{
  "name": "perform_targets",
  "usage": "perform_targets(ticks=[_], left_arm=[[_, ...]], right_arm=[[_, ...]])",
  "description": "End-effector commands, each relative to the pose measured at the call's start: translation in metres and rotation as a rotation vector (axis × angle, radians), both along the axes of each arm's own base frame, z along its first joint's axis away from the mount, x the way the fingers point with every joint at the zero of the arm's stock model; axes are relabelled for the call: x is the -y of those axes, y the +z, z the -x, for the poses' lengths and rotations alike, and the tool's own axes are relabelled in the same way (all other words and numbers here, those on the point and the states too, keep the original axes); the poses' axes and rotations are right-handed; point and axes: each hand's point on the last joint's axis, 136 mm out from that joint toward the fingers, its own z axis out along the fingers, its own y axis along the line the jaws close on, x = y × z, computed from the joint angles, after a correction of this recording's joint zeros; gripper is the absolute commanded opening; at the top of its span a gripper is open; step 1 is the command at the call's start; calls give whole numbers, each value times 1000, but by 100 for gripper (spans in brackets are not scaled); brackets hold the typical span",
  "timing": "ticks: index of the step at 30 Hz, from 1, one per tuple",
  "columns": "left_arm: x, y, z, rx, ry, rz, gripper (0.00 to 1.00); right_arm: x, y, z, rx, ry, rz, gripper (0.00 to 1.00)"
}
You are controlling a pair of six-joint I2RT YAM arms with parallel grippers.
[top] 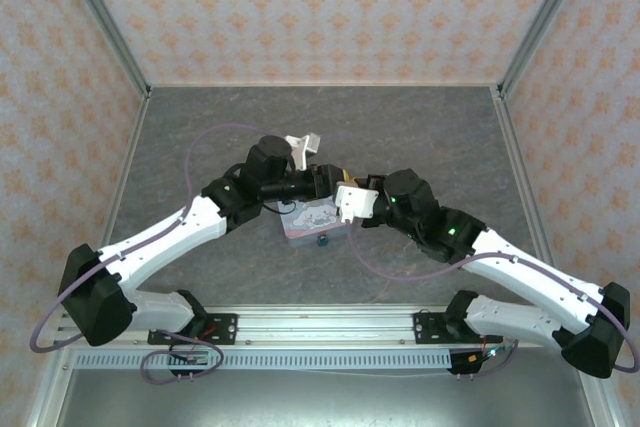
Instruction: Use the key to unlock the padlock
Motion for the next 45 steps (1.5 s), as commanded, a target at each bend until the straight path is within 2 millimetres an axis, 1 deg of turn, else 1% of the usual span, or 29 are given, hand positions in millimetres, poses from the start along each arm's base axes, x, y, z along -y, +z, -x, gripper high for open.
perform_targets(ticks=[1, 5, 12, 17, 21, 23, 26, 28, 30, 32, 35, 37, 39, 43, 45], left_arm=[[8, 21, -3, 48, -8, 46, 39], [9, 17, -5, 44, -1, 44, 35], [8, 17, -8, 52, 13, 42, 25], [8, 16, -9, 58, 12, 36, 14], [7, 17, -8, 95, 0, 17, 0], [3, 19, -6, 128, -7, -8, 0], [-5, 26, -3, 218, -21, -55, 0], [-13, 34, 2, 314, -40, -104, 0], [-22, 42, 5, 425, -61, -158, 0], [-26, 51, 12, 534, -100, -191, 0], [-29, 64, 25, 702, -172, -217, 0], [-30, 74, 33, 810, -211, -216, 0], [-30, 80, 40, 894, -249, -224, 0], [-29, 89, 48, 997, -305, -239, 0], [-26, 93, 52, 1015, -338, -230, 0]], right_arm=[[-7, 21, 0, 18, 7, -66, 0], [-8, 22, 1, 14, 16, -73, 0], [-9, 21, 3, 1, 21, -74, 0], [-10, 21, 5, -5, 29, -84, 0], [-9, 23, 7, -20, 27, -103, 0], [-7, 23, 11, -44, 25, -114, 1], [-1, 18, 20, -116, 29, -130, 20], [5, 16, 27, -201, 40, -170, 32], [11, 17, 35, -295, 61, -234, 39], [15, 22, 41, -375, 85, -310, 44], [17, 36, 51, -496, 162, -453, 47], [15, 51, 53, -563, 225, -563, 47], [11, 65, 59, -589, 298, -626, 47], [5, 86, 62, -586, 376, -675, 47], [1, 93, 63, -608, 407, -679, 47]])
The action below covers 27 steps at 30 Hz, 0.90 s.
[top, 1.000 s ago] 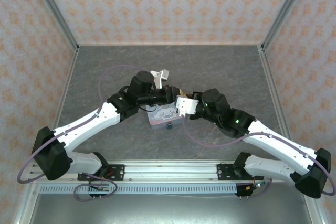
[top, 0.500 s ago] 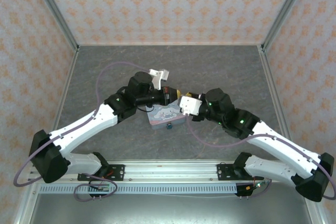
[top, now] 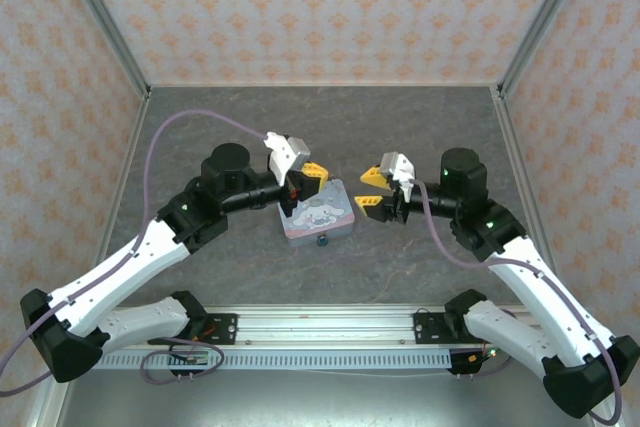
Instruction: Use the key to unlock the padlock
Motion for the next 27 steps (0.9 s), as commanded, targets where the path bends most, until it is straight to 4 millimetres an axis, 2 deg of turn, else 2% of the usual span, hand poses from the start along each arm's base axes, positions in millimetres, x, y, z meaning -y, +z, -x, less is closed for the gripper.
perform_targets(ticks=[1, 10, 16, 22, 27], left_arm=[[8, 12, 13, 126, -106, -26, 0], [15, 13, 20, 127, -176, -37, 0], [15, 15, 21, 125, -183, -32, 0], [14, 15, 22, 125, -180, -37, 0], [14, 14, 23, 122, -184, -39, 0]], right_arm=[[-12, 35, 16, -5, 149, -105, 47], [-24, 38, 7, -16, 187, -107, 39], [-32, 30, 7, -45, 210, -93, 32], [-39, 27, 8, -62, 231, -84, 19], [-41, 25, 7, -70, 229, -80, 4]])
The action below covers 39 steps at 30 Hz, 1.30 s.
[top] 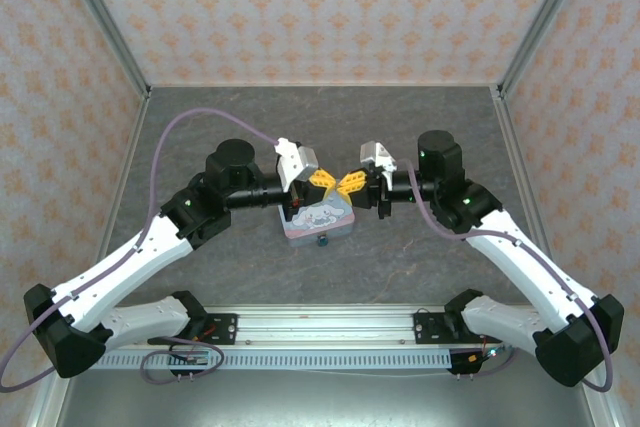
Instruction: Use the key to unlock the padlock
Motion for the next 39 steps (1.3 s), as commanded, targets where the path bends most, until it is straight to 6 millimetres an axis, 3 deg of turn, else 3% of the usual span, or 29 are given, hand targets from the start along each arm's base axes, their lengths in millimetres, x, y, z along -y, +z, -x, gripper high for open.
perform_targets(ticks=[1, 9, 12, 14, 16, 23, 26, 31, 37, 39], left_arm=[[0, 13, 6, 37, -24, 8, 0], [-3, 15, 0, 35, 22, 3, 1], [-10, 23, -7, 42, 83, 26, 18], [-17, 32, -11, 42, 133, 67, 40], [-25, 40, -16, 34, 188, 111, 53], [-56, 50, -33, -69, 394, 213, 75], [-73, 43, -47, -215, 548, 240, 84], [-84, 24, -59, -533, 726, 282, 85], [-70, -9, -64, -995, 849, 375, 83], [-56, -14, -68, -1120, 828, 463, 81]], right_arm=[[-4, 23, 6, 66, 41, -45, 1], [0, 18, -3, 66, -35, -11, 0], [5, 10, -11, 63, -97, 28, 0], [9, 4, -17, 60, -146, 54, 0], [13, -1, -22, 61, -191, 73, 0], [25, -14, -38, 71, -324, 109, 0], [33, -23, -51, 114, -419, 157, 0], [39, -24, -65, 324, -564, 223, 0], [34, -27, -73, 618, -636, 356, 0], [30, -30, -76, 690, -639, 401, 0]])
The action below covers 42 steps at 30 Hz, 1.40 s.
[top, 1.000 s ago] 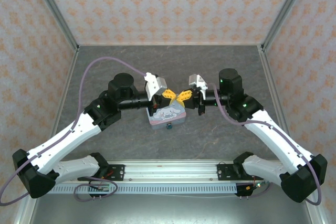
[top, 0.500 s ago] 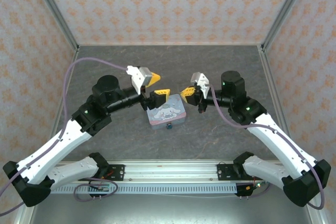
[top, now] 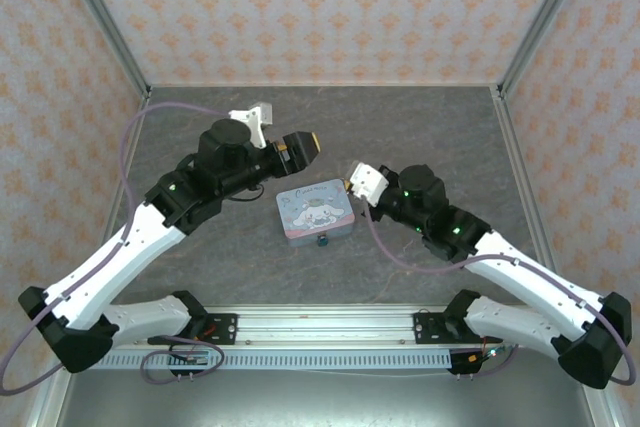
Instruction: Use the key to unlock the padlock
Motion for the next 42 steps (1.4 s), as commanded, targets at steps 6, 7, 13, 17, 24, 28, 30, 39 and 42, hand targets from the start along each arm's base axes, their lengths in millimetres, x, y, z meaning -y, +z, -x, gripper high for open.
perform_targets(ticks=[6, 7, 13, 17, 24, 28, 30, 39, 42], left_arm=[[14, -38, -4, -386, 205, 369, 74], [10, -42, -3, -401, 231, 365, 71], [11, -62, -2, -484, 284, 421, 60], [23, -72, -4, -532, 262, 453, 52], [35, -76, -9, -563, 247, 472, 46], [42, -76, -10, -573, 224, 474, 39], [44, -75, -10, -575, 218, 475, 35], [51, -78, -9, -588, 200, 469, 18], [49, -77, -10, -580, 204, 461, 9]], right_arm=[[1, 14, -27, 264, -115, 154, 0], [-1, 14, -27, 266, -109, 157, 0], [-12, 11, -23, 270, -75, 158, 0], [-17, 14, -20, 263, -59, 128, 0], [-24, 11, -17, 247, -29, 123, 0], [-25, 11, -17, 243, -27, 123, 0], [-26, 10, -17, 236, -25, 118, 0], [-29, 4, -18, 217, -26, 116, 0], [-26, 5, -20, 212, -47, 114, 0]])
